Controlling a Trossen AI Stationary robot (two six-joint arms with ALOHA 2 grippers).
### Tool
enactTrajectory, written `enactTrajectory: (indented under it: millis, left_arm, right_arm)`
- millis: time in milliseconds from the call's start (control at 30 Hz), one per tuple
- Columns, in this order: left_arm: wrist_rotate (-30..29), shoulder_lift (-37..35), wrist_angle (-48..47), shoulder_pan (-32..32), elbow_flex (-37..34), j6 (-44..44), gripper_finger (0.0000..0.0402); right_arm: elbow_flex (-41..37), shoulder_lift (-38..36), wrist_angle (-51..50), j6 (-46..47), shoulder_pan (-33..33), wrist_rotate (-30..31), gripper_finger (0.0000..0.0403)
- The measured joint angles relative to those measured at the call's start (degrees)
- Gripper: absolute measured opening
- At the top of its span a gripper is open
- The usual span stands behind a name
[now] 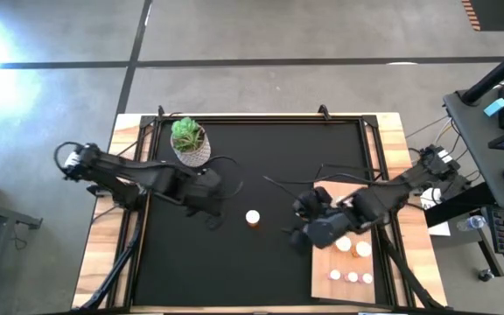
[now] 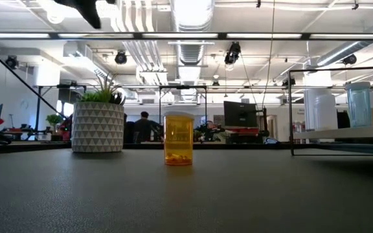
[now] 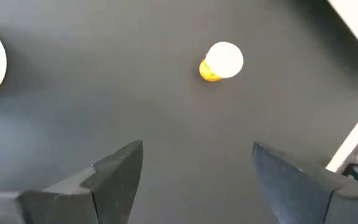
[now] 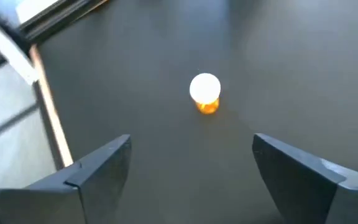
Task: Pick and place medicine bottles onto shelf by color
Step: Put the orange pill bottle on the shelf aligned with the other pill capsule bottles
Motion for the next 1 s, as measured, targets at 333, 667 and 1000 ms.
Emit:
enactTrajectory:
  millis: [333,667,1000]
  left_arm:
    - [-2.75,-10.18,2.01,-4.91,-5.11,2.72,0.0286]
    - [-4.18,-12.66,2.6,-5.2,-5.53,6.99,0.0286]
    - [-4.31,-12.7,2.55,-5.2,-5.61,7.56,0.0286]
  right_arm:
    - [0.33,10.45,3.03,10.51,-6.76,-0.3,0.0348]
    - [0.35,18.17,11.0,11.89,-9.35,-3.93,0.034]
    - [0.44,22.61,15.84,11.08,-10.71,-3.92,0.0344]
